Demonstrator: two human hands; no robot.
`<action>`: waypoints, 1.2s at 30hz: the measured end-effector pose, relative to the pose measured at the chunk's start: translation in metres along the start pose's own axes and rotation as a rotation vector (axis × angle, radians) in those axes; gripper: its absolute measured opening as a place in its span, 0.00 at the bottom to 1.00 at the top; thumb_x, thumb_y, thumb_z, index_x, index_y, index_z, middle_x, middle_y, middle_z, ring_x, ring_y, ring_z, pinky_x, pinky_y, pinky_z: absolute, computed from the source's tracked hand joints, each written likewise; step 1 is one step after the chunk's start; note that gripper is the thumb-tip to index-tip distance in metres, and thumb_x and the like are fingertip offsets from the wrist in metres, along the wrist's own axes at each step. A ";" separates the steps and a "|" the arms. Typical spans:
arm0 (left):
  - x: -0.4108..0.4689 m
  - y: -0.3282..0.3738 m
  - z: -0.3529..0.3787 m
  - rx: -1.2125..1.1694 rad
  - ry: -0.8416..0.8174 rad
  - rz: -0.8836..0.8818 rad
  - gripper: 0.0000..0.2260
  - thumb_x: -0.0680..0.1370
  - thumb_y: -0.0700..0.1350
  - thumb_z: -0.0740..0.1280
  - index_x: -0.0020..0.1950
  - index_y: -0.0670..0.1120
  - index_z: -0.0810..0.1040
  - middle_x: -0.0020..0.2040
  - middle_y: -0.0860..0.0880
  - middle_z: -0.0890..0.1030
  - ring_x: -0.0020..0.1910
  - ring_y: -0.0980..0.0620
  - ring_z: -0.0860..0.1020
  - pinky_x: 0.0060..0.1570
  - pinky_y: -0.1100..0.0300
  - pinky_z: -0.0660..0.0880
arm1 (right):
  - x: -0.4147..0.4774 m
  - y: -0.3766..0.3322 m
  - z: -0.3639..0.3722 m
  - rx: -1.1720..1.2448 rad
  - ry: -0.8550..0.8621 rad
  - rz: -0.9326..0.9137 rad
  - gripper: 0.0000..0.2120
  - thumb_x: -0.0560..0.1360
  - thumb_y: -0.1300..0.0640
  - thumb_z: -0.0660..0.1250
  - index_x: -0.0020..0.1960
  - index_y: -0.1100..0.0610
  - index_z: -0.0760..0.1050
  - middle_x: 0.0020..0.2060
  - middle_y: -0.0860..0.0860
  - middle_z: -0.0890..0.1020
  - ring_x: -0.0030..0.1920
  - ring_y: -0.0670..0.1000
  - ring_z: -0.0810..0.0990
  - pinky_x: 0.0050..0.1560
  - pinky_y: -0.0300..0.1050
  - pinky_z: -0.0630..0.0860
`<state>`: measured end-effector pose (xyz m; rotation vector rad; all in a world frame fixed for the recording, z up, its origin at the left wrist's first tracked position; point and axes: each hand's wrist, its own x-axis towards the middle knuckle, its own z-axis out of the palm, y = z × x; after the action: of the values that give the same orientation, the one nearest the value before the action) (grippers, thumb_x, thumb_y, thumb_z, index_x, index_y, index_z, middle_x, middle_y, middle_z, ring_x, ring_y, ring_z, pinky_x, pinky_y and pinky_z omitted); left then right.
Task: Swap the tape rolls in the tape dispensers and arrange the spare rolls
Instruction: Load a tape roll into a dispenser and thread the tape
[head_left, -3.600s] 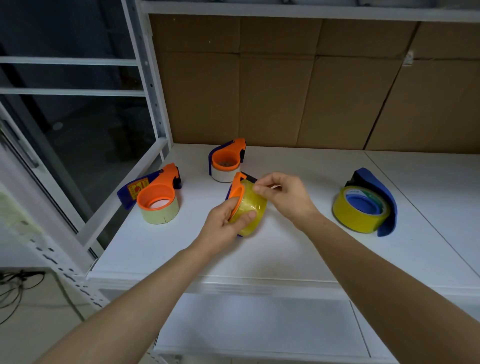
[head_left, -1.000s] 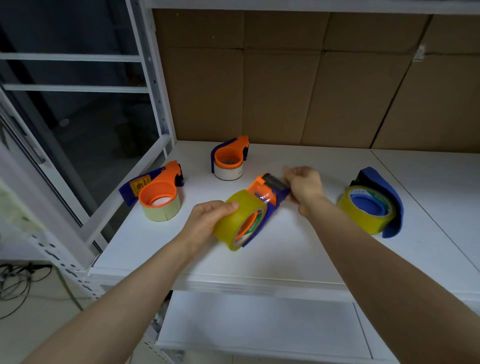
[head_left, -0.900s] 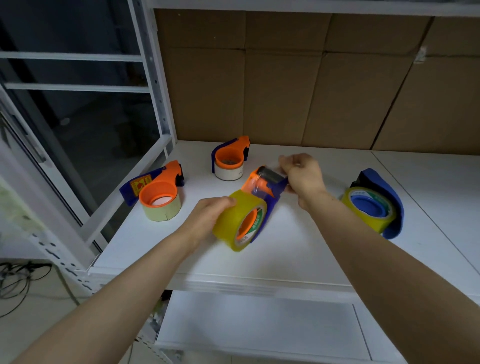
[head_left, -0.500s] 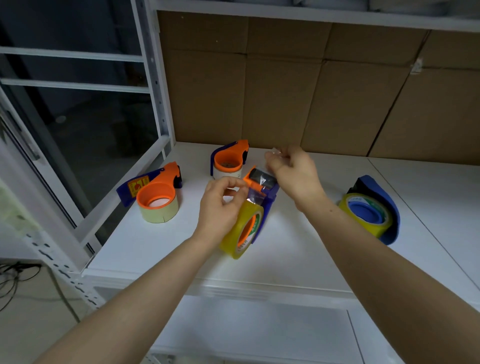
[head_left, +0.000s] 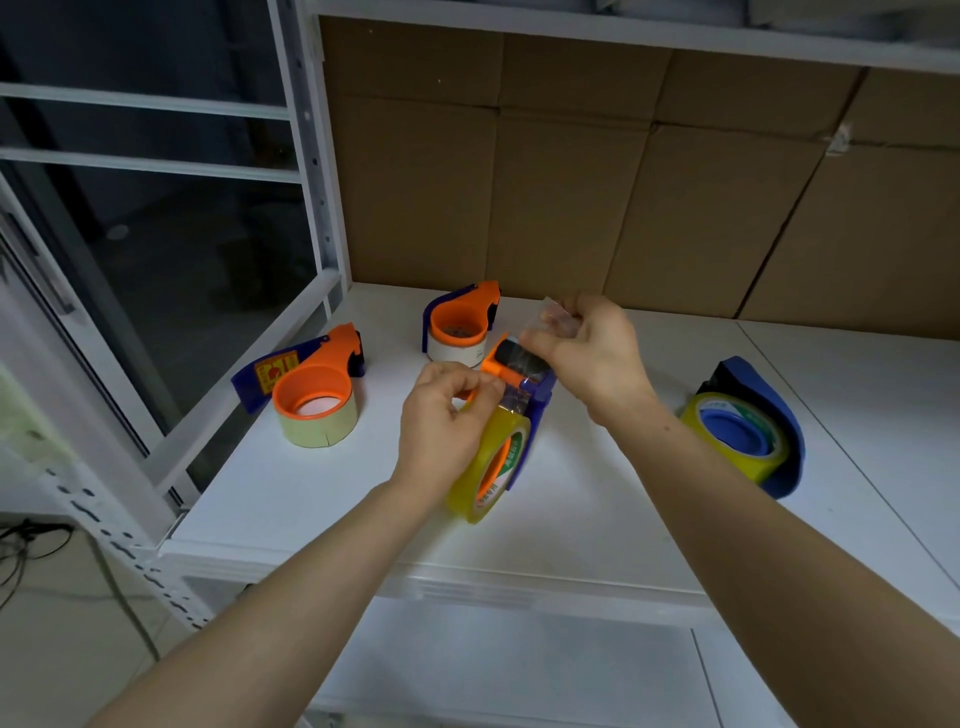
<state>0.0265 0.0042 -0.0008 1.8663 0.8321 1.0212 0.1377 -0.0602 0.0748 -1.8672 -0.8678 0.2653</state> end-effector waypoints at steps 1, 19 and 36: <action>0.003 0.000 0.000 0.023 -0.007 -0.014 0.05 0.76 0.47 0.68 0.46 0.47 0.81 0.49 0.50 0.75 0.45 0.57 0.75 0.45 0.67 0.72 | 0.000 0.000 0.001 -0.017 0.011 -0.002 0.23 0.70 0.55 0.72 0.62 0.60 0.71 0.58 0.54 0.78 0.58 0.54 0.76 0.56 0.55 0.78; 0.013 0.013 0.004 0.123 0.058 -0.213 0.04 0.74 0.48 0.68 0.44 0.49 0.79 0.43 0.51 0.81 0.45 0.52 0.78 0.45 0.57 0.76 | -0.002 0.001 0.003 -0.499 0.066 -0.318 0.14 0.78 0.51 0.60 0.59 0.58 0.68 0.53 0.54 0.81 0.53 0.61 0.79 0.44 0.49 0.73; -0.002 0.024 0.004 0.360 -0.094 0.002 0.24 0.68 0.54 0.73 0.57 0.49 0.66 0.52 0.54 0.69 0.55 0.51 0.73 0.46 0.57 0.74 | 0.004 0.004 0.004 -0.541 0.069 -0.353 0.12 0.78 0.53 0.61 0.56 0.59 0.69 0.50 0.55 0.81 0.50 0.61 0.79 0.41 0.48 0.72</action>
<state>0.0325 -0.0086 0.0185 2.1977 1.0088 0.8155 0.1406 -0.0556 0.0708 -2.1440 -1.2903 -0.2789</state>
